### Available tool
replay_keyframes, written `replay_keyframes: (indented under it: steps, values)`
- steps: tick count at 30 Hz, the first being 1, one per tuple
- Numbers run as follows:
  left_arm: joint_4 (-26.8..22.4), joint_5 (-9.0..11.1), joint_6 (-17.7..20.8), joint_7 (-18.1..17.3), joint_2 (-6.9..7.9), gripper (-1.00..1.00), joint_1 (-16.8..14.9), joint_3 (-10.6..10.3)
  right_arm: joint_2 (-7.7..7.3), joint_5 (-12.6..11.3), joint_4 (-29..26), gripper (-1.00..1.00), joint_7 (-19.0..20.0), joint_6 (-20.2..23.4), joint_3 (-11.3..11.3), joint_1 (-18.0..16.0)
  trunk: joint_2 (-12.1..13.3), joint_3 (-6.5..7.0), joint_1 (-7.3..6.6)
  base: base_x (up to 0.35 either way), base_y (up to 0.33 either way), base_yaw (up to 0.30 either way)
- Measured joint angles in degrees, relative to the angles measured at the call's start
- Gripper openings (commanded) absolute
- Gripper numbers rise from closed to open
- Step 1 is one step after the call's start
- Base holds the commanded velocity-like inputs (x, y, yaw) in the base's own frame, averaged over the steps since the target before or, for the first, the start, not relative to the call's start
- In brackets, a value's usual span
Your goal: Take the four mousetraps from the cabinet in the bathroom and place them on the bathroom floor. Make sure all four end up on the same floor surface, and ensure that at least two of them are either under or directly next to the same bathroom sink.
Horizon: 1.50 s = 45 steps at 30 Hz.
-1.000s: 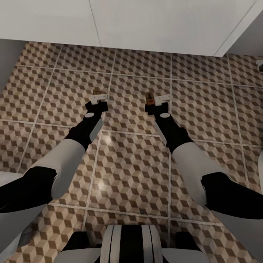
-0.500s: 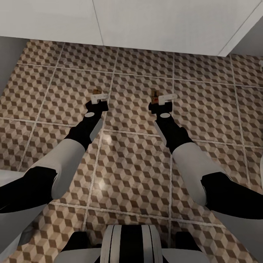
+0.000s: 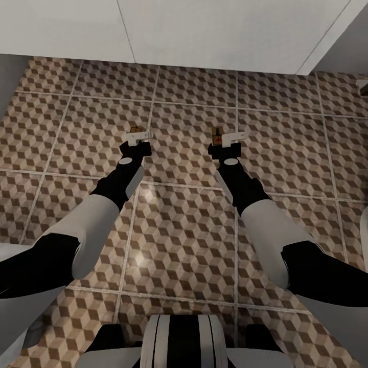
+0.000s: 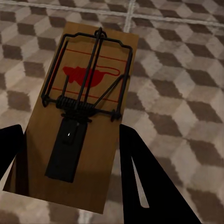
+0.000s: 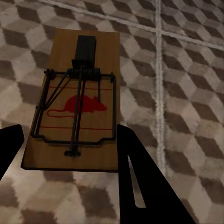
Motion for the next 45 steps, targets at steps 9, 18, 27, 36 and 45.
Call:
replay_keyframes:
  steps: [9, 18, 27, 36, 45]
  values:
    - [0.1, 0.0, 0.0, 0.0, 0.00, -1.00, 0.0, 0.0, 0.00, 0.0, 0.0, -1.00, 0.0, 0.0, 0.0, 0.0, -0.1, 0.00, 0.23, 0.000, 0.000, -0.001]
    - [0.1, 0.0, 0.0, 0.0, 0.00, -1.00, 0.0, -0.1, 0.00, 0.0, 0.0, -1.00, -0.1, 0.0, 0.0, 0.0, -0.2, 0.00, 0.46, 0.000, 0.000, 0.000]
    - [0.1, 0.0, 0.0, 0.0, 0.00, -1.00, 0.1, -0.1, 0.00, 0.0, 0.0, -1.00, -0.1, 0.0, 0.0, 0.0, -0.4, 0.00, 0.70, 0.000, 0.000, 0.000]
    - [0.1, 0.0, 0.1, 0.1, -0.15, -1.00, 0.4, -0.2, 0.00, 0.0, 0.0, -1.00, 0.0, -4.0, 0.0, 0.8, -0.4, 0.00, 0.83, 0.000, 0.000, 0.000]
    - [-0.2, 0.0, 0.0, 0.0, -0.20, -1.00, 2.8, -0.2, 0.00, 0.0, 0.1, -1.00, 0.1, -5.1, 0.0, 1.6, -0.4, 0.00, 0.83, 0.000, 0.000, 0.000]
